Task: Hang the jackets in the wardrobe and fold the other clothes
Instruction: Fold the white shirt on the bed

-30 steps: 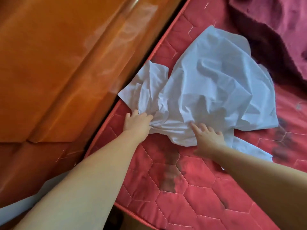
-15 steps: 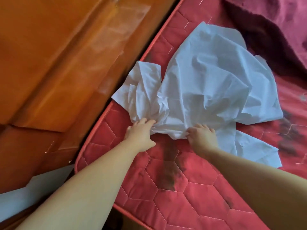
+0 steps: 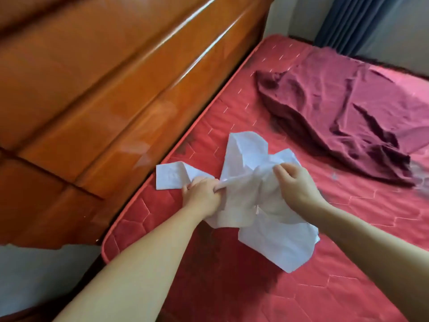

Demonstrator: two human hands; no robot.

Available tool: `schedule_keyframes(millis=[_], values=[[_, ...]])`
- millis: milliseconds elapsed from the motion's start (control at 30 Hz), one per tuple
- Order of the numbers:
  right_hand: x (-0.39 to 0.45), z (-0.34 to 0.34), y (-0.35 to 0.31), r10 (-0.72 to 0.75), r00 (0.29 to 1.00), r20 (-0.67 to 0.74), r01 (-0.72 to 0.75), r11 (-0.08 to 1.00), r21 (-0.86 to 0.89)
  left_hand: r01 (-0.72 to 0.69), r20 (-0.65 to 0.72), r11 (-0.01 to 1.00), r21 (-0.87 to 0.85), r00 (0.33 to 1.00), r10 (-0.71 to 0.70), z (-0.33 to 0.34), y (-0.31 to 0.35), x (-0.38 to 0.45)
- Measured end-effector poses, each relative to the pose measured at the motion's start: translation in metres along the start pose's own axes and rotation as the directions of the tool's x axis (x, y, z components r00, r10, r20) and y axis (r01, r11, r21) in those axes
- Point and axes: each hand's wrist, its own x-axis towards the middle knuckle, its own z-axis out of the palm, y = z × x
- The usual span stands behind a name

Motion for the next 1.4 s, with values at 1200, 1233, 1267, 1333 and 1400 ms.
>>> schedule_keyframes(millis=[1200, 1233, 1267, 1333, 1400], values=[[-0.205, -0.415, -0.206, -0.248, 0.850, -0.466, 0.230, 0.969, -0.096, -0.671, 0.023, 0.647, -0.362, 0.687, 0.726, -0.236, 0.413, -0.240], [-0.205, -0.417, -0.207, -0.265, 0.846, -0.463, 0.246, 0.964, -0.102, -0.684, 0.014, 0.654, -0.324, 0.687, 0.726, -0.233, 0.414, -0.239], [-0.206, -0.420, -0.208, -0.283, 0.839, -0.464, 0.261, 0.959, -0.113, -0.690, -0.011, 0.651, -0.316, 0.689, 0.725, -0.231, 0.415, -0.237], [-0.208, -0.428, -0.207, -0.306, 0.819, -0.485, 0.263, 0.952, -0.157, -0.687, -0.038, 0.619, -0.381, 0.680, 0.732, -0.225, 0.417, -0.231], [-0.210, -0.441, -0.201, -0.323, 0.795, -0.514, 0.235, 0.944, -0.230, -0.699, -0.040, 0.591, -0.402, 0.659, 0.751, -0.223, 0.423, -0.227]])
